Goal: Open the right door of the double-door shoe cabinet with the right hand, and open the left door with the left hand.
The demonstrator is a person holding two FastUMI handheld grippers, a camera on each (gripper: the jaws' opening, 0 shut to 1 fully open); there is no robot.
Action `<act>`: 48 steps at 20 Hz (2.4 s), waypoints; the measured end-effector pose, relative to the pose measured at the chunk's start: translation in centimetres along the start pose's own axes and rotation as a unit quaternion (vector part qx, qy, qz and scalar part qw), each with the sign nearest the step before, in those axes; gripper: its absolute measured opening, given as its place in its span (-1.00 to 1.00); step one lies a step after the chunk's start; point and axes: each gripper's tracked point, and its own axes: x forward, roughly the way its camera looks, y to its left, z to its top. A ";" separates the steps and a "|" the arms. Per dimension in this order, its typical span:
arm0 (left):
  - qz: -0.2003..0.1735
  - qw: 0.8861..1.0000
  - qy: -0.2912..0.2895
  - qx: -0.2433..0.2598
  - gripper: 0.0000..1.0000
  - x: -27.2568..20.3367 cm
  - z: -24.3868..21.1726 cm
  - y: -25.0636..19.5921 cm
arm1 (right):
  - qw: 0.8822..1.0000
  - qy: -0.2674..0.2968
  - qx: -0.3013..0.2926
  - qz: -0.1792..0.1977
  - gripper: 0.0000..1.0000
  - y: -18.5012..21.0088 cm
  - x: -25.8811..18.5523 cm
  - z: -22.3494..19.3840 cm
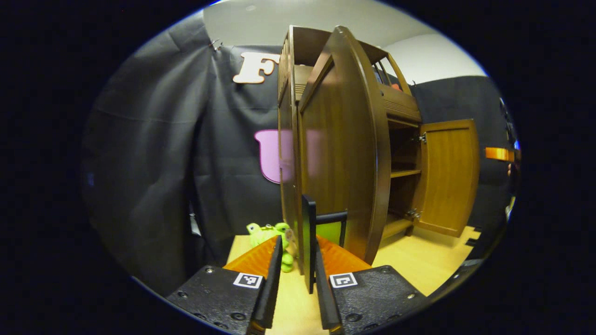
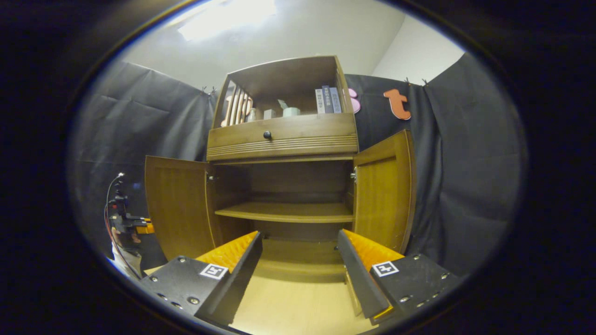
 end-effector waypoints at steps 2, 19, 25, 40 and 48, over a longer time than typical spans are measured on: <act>0.023 1.000 -0.004 -0.005 0.02 -0.1 0.1 0.2 | 1.000 0.005 -0.004 -0.003 0.93 -0.3 0.0 -0.7; 0.099 0.995 0.004 -0.001 0.76 -5.6 0.3 1.6 | 1.000 0.001 0.008 -0.013 0.99 -2.7 -2.2 -1.3; 0.129 0.990 -0.047 -0.017 0.75 -8.3 4.6 0.4 | 1.000 0.015 -0.012 -0.004 0.94 -1.7 -3.0 -2.0; 0.047 0.990 -0.119 -0.064 0.84 -3.9 14.2 -17.8 | 0.999 -0.034 0.014 0.017 0.93 -1.1 -4.0 -0.4; -0.017 0.992 -0.113 -0.058 0.92 0.8 13.6 -28.6 | 0.999 -0.031 0.017 -0.022 0.94 -5.0 -3.3 -1.9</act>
